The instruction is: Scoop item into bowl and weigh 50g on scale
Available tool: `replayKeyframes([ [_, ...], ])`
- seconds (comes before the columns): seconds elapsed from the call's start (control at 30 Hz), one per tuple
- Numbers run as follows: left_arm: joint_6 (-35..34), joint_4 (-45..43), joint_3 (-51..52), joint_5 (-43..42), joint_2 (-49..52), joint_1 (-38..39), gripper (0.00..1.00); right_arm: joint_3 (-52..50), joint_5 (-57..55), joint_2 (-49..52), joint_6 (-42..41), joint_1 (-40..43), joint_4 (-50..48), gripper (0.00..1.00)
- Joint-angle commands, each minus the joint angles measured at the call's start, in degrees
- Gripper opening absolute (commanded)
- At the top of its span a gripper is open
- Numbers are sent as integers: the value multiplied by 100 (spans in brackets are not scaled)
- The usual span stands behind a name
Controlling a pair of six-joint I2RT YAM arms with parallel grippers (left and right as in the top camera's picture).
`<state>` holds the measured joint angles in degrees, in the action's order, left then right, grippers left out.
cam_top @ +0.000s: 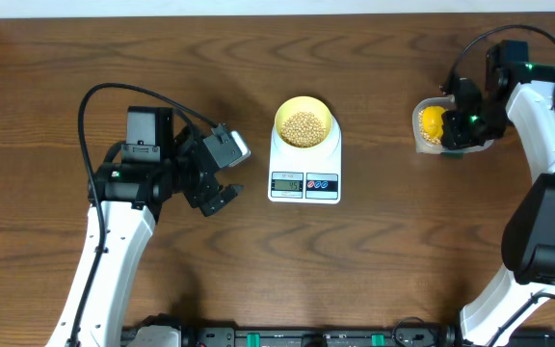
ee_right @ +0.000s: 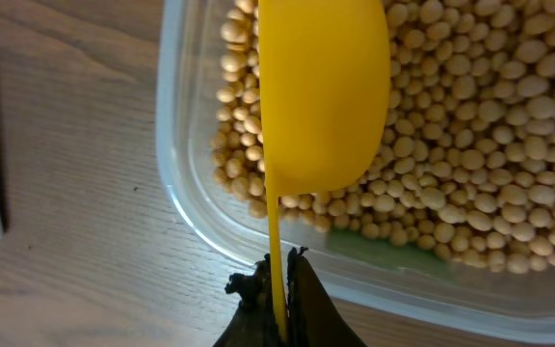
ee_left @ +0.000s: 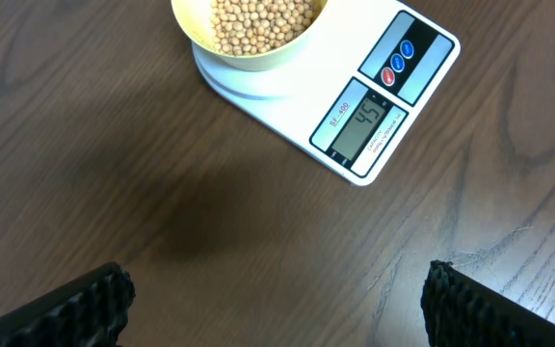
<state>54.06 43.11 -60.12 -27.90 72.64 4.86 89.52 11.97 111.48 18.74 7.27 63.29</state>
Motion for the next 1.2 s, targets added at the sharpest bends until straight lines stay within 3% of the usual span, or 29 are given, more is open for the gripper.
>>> replayKeyframes([
  [0.0,55,13,50,35,35,-24,98,7,-256,-48,-131,-17,-22,1],
  [0.4,55,13,50,35,35,-24,97,1062,-393,-136,-243,98,503,1],
  [1.17,55,13,50,35,35,-24,98,813,-2065,-122,-243,136,632,1],
])
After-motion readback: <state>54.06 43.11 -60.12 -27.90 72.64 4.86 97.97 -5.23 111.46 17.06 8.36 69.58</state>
